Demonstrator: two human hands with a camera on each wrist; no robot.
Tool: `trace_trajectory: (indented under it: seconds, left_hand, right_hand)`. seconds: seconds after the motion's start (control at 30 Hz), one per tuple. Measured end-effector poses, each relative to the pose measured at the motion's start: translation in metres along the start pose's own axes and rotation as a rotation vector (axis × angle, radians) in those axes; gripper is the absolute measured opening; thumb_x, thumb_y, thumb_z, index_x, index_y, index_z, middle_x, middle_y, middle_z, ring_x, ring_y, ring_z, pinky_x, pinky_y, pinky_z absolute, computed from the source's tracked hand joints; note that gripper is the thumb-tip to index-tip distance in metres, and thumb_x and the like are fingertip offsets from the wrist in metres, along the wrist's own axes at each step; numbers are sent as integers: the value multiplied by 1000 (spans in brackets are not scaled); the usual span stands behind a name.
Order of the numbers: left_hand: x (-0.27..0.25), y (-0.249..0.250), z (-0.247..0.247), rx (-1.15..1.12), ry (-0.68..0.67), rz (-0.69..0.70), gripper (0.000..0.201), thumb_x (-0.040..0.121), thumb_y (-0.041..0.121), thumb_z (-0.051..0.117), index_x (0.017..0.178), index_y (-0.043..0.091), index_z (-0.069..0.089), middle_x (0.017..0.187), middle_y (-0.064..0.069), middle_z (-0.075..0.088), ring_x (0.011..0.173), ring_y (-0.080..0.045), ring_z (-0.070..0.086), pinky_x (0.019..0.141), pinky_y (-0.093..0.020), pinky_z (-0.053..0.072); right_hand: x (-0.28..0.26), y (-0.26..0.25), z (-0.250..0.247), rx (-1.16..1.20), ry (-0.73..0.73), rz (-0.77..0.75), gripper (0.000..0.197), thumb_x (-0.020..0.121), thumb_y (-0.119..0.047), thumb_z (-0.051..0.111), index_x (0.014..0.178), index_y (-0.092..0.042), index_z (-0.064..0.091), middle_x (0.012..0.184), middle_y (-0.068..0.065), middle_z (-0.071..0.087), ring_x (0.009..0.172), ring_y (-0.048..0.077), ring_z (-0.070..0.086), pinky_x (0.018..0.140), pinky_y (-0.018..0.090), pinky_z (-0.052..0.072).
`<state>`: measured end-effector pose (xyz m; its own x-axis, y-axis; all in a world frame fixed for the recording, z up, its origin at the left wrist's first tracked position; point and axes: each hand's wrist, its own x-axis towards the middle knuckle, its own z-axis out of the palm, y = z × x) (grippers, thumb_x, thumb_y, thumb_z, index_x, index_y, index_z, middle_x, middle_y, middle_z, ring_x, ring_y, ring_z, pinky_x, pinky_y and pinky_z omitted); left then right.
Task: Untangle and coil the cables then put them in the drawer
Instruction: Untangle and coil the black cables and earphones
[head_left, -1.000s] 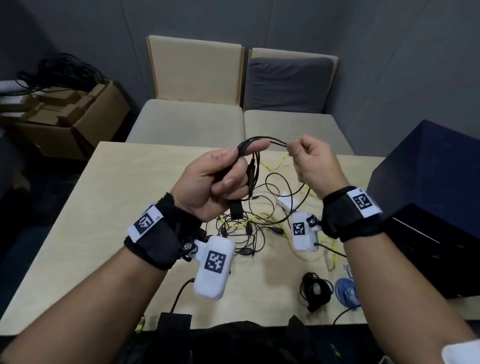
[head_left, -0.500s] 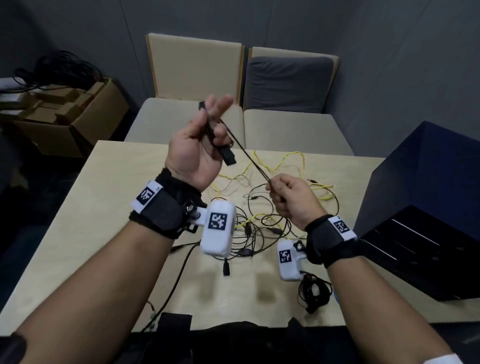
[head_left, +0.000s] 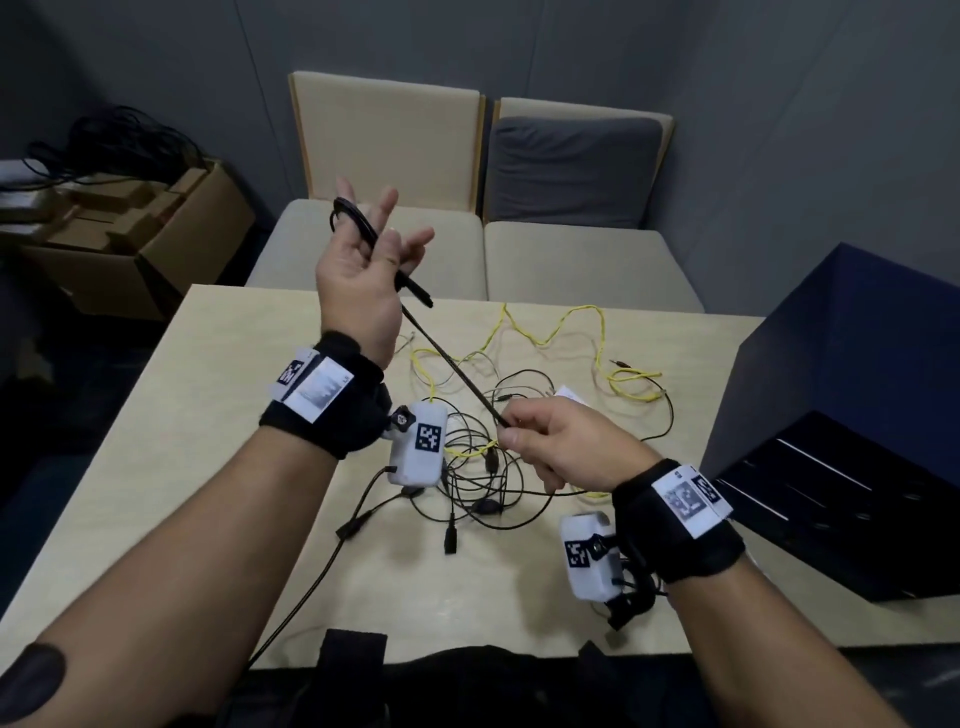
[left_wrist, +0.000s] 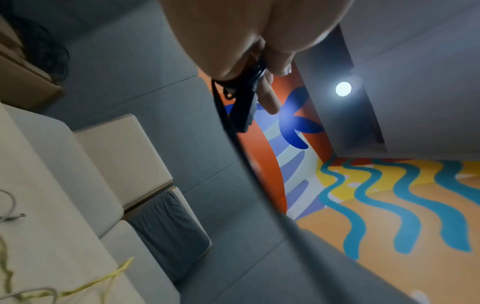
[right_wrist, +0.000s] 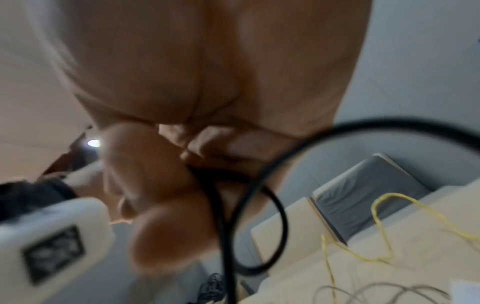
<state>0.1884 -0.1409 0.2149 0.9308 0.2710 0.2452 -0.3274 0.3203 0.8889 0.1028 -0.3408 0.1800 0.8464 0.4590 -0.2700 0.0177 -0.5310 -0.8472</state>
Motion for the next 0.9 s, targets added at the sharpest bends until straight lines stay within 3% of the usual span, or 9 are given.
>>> trace_trajectory:
  seconds: [0.07,0.17,0.33,0.43,0.5,0.6,0.7,0.8,0.9]
  left_hand:
    - [-1,-7,-3,124,-23,27,62,98,-2,40,151,10,11,133,-5,51,92,-15,69,98,-35,48]
    - [-2,-13,-9,313,-89,53,61,97,0,43,151,12,17,133,2,50,92,-15,68,91,-26,52]
    - [-6,-18,-20,589,-274,23,57,98,4,42,149,24,25,130,4,56,64,-13,58,80,-28,55]
    - [-12,-13,-21,991,-557,-9,44,99,23,45,142,29,41,119,3,65,81,-13,58,87,-32,52]
    - [-19,-4,-18,1139,-703,-22,30,99,31,41,121,22,60,117,2,67,97,-17,59,95,-33,46]
    - [-26,9,-14,1007,-787,-126,41,103,27,36,76,8,61,101,8,72,85,-9,62,77,-27,45]
    - [-28,16,-13,844,-802,-187,48,103,31,31,86,6,67,65,-8,61,47,2,47,51,-13,34]
    - [-33,15,-16,707,-860,-267,41,102,37,34,107,14,67,55,-2,44,43,-10,34,40,-17,31]
    - [-37,9,-20,519,-898,-360,40,95,39,40,101,10,67,52,1,39,48,-17,28,39,-19,28]
  right_hand:
    - [-6,-10,-1,-26,-22,-26,24,95,-18,54,74,-28,55,54,-11,45,44,17,44,53,28,38]
    - [-12,-23,-7,36,9,-74,18,95,-12,55,79,-20,59,59,-7,45,47,17,38,49,25,35]
    - [-20,-30,-28,84,137,-111,12,93,-7,58,88,-15,66,56,-11,43,48,14,32,44,22,31]
    - [-20,-40,-39,152,271,-187,19,92,0,57,84,-15,66,60,-9,58,45,9,38,42,21,35]
    - [-16,-44,-49,150,392,-228,22,92,1,57,82,-17,66,58,-13,61,43,7,41,44,22,37]
    - [-8,-46,-58,121,515,-278,16,88,-11,61,80,-23,68,52,-13,50,43,8,41,52,35,40]
    - [-3,-44,-65,101,623,-284,15,89,-11,62,82,-23,67,51,-14,50,41,11,44,53,35,42]
    - [2,-43,-70,63,693,-287,18,91,-11,62,79,-24,66,51,-17,52,44,5,46,49,25,40]
    - [7,-37,-73,15,722,-268,18,90,-13,65,76,-25,64,55,-20,55,52,-2,48,55,12,37]
